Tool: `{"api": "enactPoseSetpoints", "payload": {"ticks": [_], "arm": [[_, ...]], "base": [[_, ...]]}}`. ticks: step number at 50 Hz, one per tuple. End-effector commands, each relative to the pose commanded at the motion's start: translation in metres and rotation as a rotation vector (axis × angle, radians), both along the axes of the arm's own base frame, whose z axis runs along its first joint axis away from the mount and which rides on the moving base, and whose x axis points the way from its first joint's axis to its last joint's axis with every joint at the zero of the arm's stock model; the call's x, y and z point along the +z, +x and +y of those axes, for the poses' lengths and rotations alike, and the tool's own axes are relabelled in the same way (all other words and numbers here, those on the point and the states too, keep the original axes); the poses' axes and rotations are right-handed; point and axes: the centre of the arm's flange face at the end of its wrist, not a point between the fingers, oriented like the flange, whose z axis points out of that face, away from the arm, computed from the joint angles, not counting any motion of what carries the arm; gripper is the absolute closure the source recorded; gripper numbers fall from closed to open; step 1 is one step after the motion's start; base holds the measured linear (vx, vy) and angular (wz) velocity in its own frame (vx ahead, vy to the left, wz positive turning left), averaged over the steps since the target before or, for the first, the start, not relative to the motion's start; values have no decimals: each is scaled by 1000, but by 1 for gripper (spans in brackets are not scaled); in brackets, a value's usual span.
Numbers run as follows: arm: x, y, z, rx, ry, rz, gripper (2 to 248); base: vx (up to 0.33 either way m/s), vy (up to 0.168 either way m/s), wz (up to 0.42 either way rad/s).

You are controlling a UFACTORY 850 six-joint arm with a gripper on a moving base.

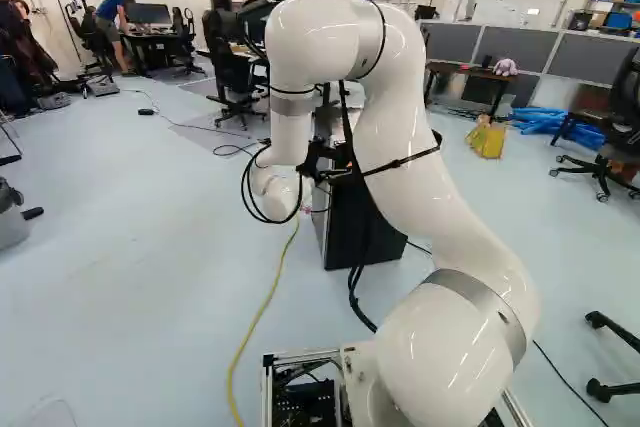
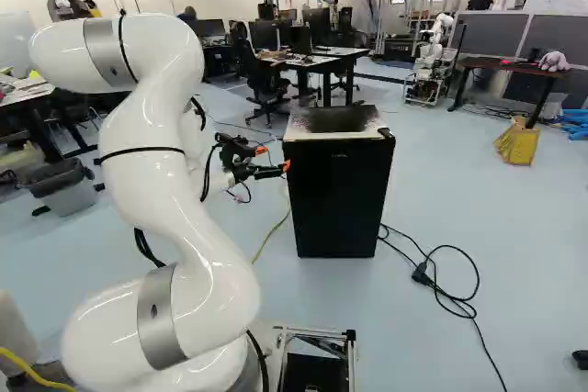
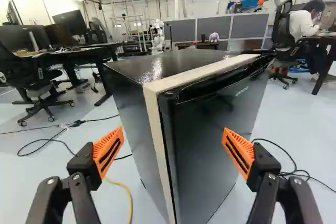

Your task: Grab a drink from the fridge

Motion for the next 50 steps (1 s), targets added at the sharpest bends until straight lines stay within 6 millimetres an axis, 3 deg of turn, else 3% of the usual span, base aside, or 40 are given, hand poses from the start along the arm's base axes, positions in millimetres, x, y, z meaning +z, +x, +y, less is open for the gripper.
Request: {"api": "enactPoseSetpoints", "payload": {"ticks": [50], "arm": [[-2, 22, -7, -36, 11, -23, 3]], "base": [[0, 0, 0]]}}
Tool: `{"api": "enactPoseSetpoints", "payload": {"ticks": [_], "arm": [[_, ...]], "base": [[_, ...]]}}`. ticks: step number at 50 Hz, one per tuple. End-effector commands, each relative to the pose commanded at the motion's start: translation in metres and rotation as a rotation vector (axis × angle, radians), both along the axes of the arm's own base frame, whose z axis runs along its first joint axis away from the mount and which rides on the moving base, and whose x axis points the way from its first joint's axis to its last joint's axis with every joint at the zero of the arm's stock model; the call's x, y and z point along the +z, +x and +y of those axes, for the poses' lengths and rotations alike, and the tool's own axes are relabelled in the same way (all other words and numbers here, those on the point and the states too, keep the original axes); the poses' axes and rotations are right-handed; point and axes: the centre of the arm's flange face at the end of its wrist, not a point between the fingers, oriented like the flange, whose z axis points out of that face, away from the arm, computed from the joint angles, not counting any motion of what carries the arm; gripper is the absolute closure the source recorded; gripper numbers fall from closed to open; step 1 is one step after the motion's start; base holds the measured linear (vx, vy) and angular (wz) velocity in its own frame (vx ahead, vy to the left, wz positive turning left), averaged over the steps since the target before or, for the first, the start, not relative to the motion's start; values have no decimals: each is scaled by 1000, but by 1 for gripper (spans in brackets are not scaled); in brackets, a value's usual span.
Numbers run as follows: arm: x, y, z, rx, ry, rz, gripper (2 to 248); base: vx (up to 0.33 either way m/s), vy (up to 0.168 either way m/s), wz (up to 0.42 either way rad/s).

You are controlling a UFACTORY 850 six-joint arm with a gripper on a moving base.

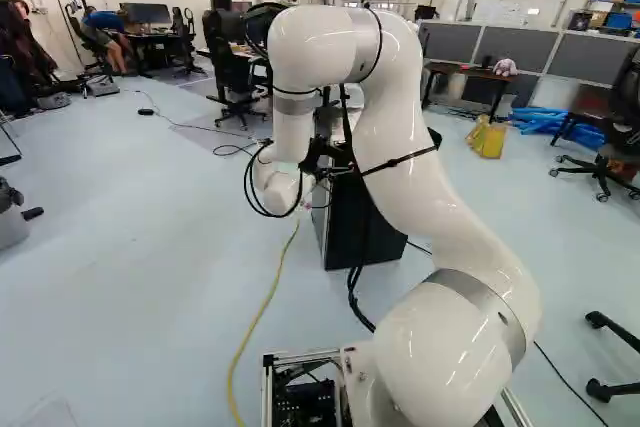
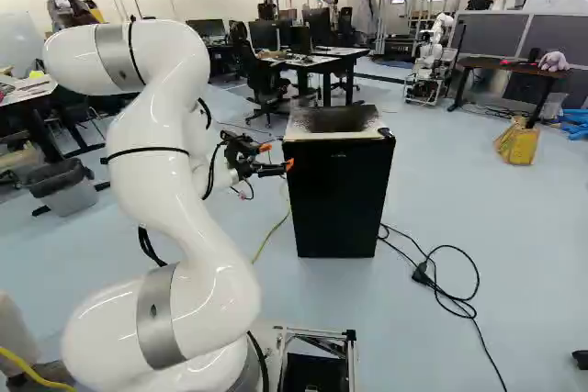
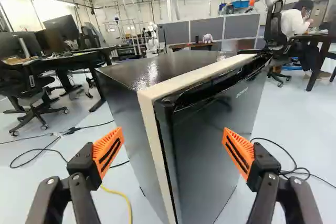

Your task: Grab a drink from the fridge

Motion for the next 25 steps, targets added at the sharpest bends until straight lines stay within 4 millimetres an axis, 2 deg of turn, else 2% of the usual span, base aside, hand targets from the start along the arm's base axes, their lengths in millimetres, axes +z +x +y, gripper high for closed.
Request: {"api": "enactPoseSetpoints", "payload": {"ticks": [25], "arm": [[0, 4, -9, -20, 1, -2, 3]], "base": [[0, 0, 0]]}}
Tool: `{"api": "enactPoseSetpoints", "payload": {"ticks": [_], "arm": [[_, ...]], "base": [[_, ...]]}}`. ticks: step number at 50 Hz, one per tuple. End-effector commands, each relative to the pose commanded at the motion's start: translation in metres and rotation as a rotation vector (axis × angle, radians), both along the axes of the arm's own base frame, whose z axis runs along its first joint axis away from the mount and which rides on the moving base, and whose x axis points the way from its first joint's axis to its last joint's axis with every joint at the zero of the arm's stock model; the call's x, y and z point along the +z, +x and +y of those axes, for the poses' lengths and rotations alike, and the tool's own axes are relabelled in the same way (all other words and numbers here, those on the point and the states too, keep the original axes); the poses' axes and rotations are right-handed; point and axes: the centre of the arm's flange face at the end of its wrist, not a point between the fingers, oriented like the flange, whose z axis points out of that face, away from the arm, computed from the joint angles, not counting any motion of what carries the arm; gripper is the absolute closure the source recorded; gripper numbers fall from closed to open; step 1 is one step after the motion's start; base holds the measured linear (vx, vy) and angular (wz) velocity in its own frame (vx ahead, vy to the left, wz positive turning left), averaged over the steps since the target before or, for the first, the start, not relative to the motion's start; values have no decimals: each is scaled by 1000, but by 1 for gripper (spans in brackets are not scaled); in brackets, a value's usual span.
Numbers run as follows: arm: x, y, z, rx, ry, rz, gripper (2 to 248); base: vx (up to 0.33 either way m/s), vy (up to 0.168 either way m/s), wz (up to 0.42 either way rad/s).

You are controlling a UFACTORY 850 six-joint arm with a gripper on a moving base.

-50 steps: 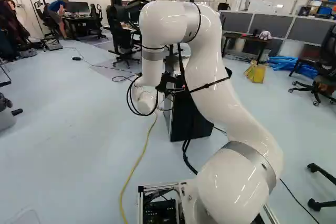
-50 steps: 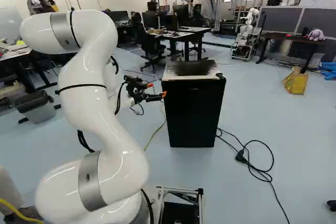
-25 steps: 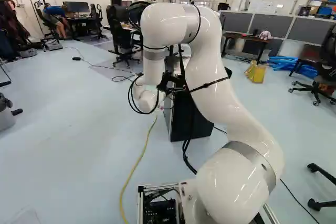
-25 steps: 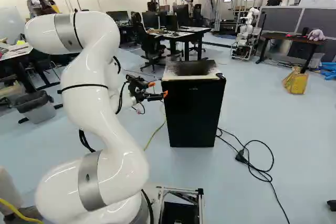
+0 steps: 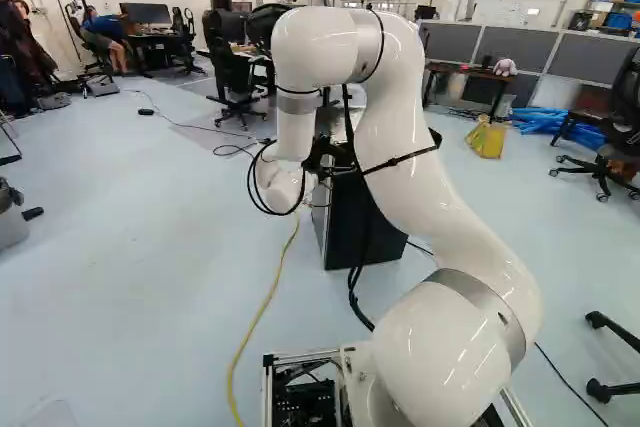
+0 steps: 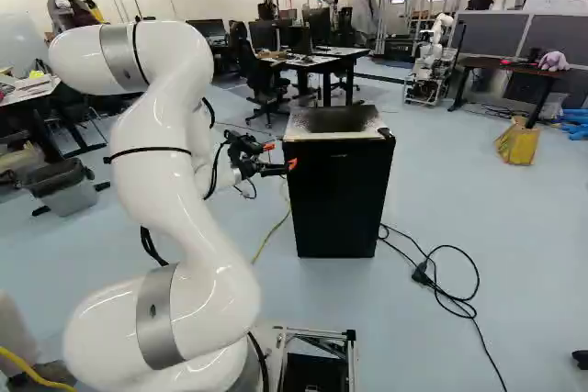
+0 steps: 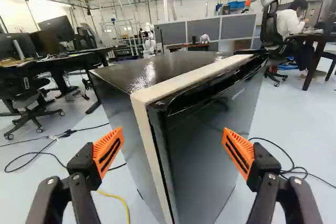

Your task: Grab a drink from the fridge

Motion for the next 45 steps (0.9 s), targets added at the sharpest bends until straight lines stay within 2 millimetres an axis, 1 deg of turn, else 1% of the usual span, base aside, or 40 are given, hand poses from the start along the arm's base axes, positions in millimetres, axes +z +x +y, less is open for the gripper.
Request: {"api": "enactPoseSetpoints", "payload": {"ticks": [45], "arm": [[0, 5, -18, -36, 0, -1, 3]], "base": [[0, 0, 0]]}}
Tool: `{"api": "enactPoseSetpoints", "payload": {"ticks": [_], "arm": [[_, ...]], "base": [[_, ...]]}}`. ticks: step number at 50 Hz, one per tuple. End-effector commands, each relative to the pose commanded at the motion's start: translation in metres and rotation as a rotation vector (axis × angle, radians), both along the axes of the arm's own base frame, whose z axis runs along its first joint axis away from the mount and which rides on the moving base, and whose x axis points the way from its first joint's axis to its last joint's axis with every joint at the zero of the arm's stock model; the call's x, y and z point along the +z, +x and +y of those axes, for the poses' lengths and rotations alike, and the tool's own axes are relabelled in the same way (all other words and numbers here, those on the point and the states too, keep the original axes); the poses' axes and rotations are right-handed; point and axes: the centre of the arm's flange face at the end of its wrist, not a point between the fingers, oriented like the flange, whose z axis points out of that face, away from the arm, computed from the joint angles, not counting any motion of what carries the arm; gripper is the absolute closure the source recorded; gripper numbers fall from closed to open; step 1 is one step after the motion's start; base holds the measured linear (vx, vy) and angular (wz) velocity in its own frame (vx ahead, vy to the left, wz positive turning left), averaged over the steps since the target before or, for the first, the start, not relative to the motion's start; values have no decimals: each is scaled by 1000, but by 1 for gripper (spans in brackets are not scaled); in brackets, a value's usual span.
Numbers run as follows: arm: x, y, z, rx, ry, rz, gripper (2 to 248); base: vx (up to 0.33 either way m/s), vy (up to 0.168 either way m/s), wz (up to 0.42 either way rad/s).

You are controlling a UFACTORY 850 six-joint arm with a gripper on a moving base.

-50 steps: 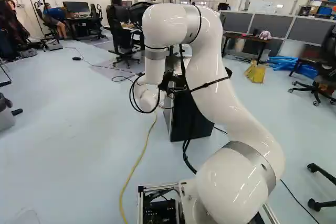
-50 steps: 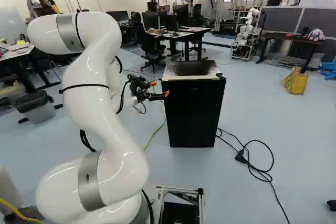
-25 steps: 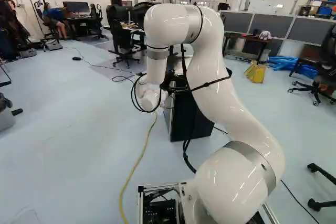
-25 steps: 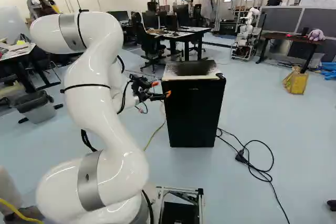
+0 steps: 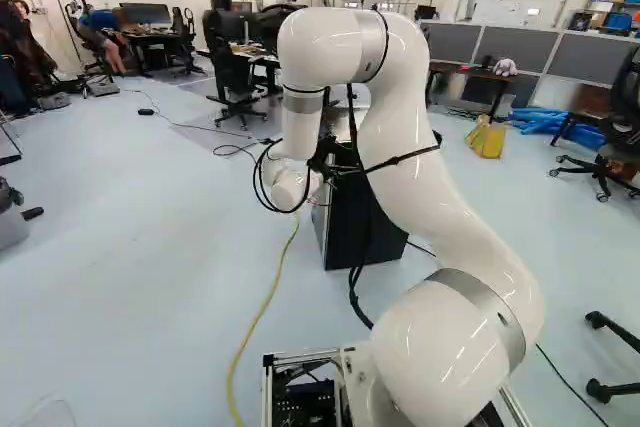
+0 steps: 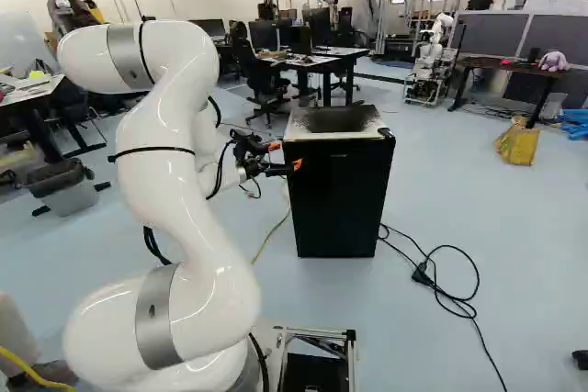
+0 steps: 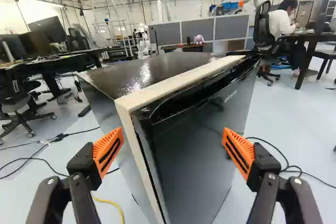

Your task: Grab a drink from the fridge

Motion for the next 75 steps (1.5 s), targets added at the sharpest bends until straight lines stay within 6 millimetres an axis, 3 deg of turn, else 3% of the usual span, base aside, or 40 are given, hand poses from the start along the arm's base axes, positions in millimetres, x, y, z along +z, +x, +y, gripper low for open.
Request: {"api": "enactPoseSetpoints", "payload": {"ticks": [48, 75], "arm": [[0, 1, -16, -29, -1, 3, 3], [2, -16, -10, -7, -9, 22, 3]], "base": [[0, 0, 0], [0, 0, 0]]}}
